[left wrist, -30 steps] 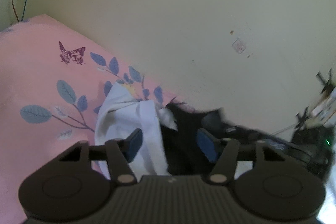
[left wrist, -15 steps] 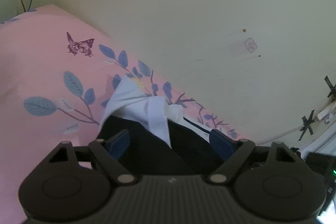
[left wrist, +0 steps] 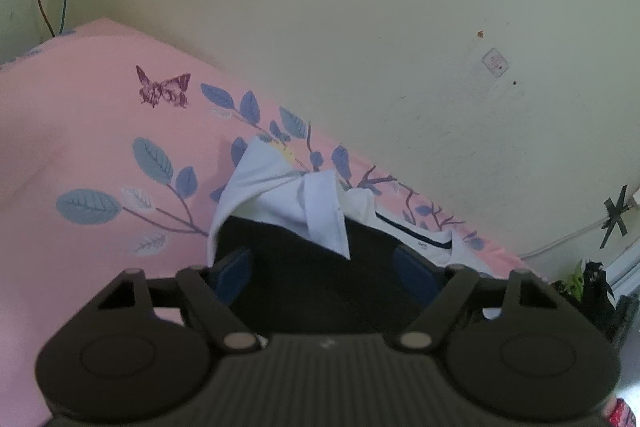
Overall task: Fold small clothes
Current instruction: 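Smooth the black garment flat on the white T-shirt with both grippers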
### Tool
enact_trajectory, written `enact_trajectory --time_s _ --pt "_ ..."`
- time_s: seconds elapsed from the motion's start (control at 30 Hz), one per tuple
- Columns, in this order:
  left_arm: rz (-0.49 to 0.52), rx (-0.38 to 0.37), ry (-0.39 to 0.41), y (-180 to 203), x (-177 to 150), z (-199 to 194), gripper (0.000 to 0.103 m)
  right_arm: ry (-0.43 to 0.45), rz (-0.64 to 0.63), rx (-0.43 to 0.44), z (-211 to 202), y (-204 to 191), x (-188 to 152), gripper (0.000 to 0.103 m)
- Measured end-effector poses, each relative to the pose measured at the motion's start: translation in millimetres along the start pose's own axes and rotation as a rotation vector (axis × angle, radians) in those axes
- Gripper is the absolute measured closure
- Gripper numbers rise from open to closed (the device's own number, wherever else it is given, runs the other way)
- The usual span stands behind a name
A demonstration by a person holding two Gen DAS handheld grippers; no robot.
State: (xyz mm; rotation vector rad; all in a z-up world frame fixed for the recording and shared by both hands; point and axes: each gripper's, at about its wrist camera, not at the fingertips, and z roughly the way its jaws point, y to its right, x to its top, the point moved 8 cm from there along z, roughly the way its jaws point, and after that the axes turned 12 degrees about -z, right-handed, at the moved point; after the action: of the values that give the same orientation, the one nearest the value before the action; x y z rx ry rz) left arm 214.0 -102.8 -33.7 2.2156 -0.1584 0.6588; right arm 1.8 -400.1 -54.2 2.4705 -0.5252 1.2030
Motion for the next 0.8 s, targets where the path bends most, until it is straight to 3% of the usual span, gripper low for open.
enact_trajectory --time_s 0.03,0.07,0.27,0.37,0.47,0.5,0.57,0.6,0.63,0.7,0.77,0.8 --pt "0.012 0.001 0.015 2 2 -4 0.029 0.040 -0.005 0.020 -9 -10 4 0.060" --pt "0.025 0.003 0.030 2 3 -8 0.033 0.079 -0.021 0.044 -19 -22 8 0.058" --pt "0.023 -0.037 0.145 -1 26 -48 0.046 0.137 -0.155 0.365 -61 -121 23 0.058" --pt "0.015 -0.061 0.153 -3 32 -59 0.049 0.130 -0.230 0.514 -69 -180 23 0.059" --pt "0.026 -0.052 0.119 -1 31 -52 0.049 0.076 -0.281 0.631 -58 -230 19 0.081" --pt "0.033 -0.049 0.094 -1 29 -47 0.049 0.049 -0.300 0.623 -46 -242 18 0.091" --pt "0.052 -0.045 0.037 0 23 -35 0.049 0.006 -0.335 0.530 -12 -249 16 0.092" --pt "0.062 -0.037 0.013 2 18 -28 0.049 0.063 -0.333 0.493 -2 -244 20 0.098" --pt "0.074 -0.023 -0.010 2 14 -21 0.049 0.069 -0.325 0.414 10 -234 25 0.093" --pt "0.103 0.019 -0.047 2 4 -8 0.049 0.028 -0.199 0.435 20 -215 29 0.093" --pt "0.123 0.042 -0.075 1 -3 2 0.048 0.017 -0.173 0.460 16 -207 28 0.089" --pt "0.133 0.050 -0.083 1 -6 5 0.048 0.015 -0.180 0.479 10 -203 25 0.079"
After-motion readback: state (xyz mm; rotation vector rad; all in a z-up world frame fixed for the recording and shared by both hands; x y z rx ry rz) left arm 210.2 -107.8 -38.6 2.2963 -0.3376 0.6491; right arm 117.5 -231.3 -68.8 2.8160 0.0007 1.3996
